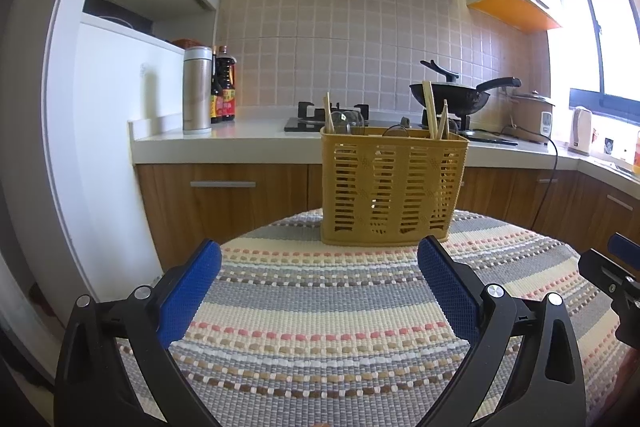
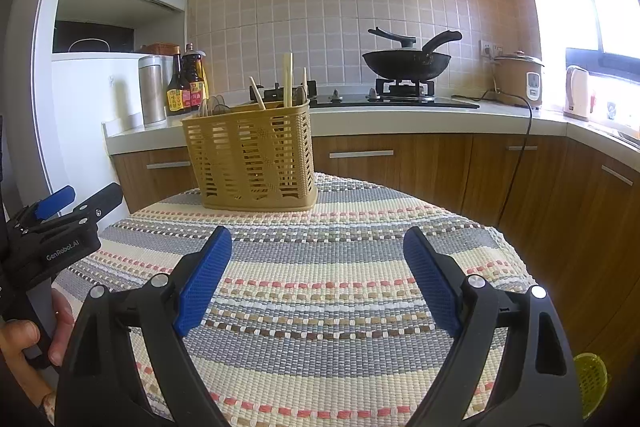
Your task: Organize utensils
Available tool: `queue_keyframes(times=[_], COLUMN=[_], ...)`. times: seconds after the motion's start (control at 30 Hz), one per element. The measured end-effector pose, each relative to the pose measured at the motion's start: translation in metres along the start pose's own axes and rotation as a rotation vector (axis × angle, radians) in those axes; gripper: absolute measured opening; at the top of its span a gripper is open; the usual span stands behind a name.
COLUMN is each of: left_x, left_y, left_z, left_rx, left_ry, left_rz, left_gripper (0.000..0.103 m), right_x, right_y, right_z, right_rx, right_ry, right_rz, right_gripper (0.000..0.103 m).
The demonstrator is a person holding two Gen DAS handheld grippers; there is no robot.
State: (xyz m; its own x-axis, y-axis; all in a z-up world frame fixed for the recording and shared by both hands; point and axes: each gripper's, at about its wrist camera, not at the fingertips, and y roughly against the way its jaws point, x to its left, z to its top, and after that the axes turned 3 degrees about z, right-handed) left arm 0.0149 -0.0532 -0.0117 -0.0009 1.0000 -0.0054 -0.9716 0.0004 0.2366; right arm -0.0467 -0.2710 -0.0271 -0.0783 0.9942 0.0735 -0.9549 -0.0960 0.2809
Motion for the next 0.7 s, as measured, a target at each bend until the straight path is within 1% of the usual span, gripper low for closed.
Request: queue_keyframes(times=[0.7], left_x=[-0.0013], left_y=[0.0014], left_z=[-0.0007], left_rx=[-0.005], left_ry=[-0.007], left_rz=[-0.005], left_gripper=[0.095], right_x=[-0.0008], right_y=[0.0005], right_z=[0.0000], right_rx=[-0.002], right_ry=[-0.006], right_rz=[-0.014], right_gripper=[0.084])
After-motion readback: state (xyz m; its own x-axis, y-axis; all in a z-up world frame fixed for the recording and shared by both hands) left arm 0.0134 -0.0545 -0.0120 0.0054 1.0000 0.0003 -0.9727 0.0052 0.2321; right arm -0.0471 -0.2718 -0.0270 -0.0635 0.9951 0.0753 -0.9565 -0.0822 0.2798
